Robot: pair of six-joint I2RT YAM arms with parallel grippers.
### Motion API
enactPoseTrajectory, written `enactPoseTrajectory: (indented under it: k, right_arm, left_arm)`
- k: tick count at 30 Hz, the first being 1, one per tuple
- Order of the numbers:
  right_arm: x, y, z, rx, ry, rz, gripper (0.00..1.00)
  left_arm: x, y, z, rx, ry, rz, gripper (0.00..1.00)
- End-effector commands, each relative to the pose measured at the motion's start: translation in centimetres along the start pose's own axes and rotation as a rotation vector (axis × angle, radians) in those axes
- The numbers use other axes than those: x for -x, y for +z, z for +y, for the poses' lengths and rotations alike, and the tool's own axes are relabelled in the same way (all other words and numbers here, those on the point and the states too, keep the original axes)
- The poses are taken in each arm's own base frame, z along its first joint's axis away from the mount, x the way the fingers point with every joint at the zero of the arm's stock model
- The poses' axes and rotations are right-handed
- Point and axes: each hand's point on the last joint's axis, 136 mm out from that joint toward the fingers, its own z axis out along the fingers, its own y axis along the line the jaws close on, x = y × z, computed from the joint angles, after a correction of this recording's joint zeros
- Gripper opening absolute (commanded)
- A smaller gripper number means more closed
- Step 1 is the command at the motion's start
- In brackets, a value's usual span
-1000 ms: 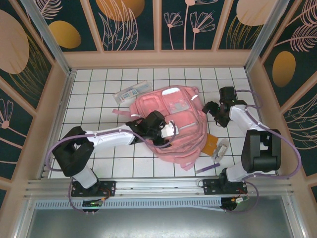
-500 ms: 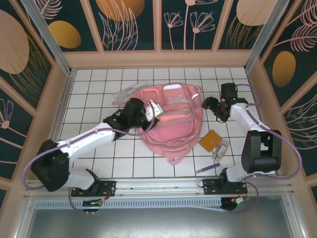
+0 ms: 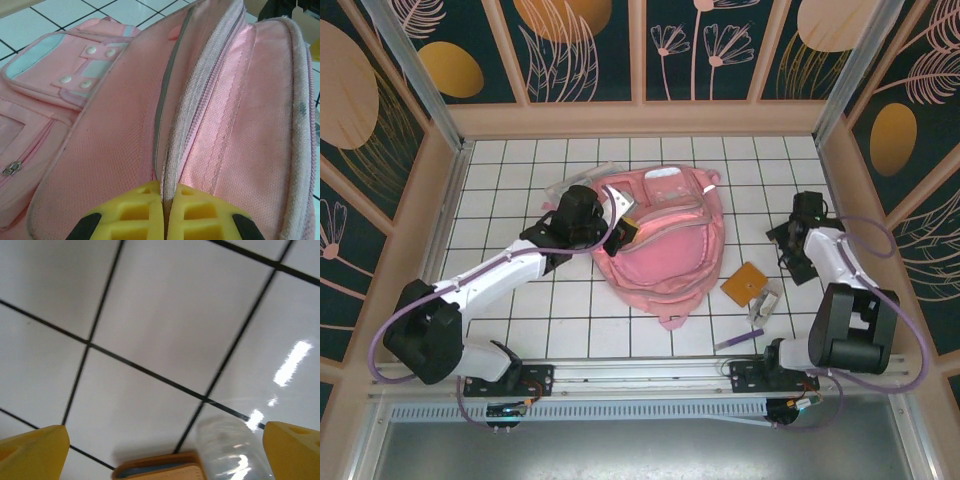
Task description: Pack books, pencil case, and school supplies into a backpack
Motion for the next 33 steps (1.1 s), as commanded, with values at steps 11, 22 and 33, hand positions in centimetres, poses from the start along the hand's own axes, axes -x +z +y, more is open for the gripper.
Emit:
enactPoseTrajectory:
  k: [11,22,33]
  right_arm:
    - [-3.3,-0.4,1.0,0.040,-0.232,0.124,0.94]
    - [-11.8,0.2,-0.9,-0.082,-0.359,0.381,0.96]
    - [-12.9,2.9,0.4,-0.167,-0.389,0.354,0.74]
  left_arm:
    - [3.4,-0.2,-0.8,-0.058,0.019,-0.108,0.00]
    - [2.0,1.0,-0.1,-0.040,0.007,-0.078,0.00]
    - [-0.1,1.0,0.5,-0.004,0.026,-0.021,0.00]
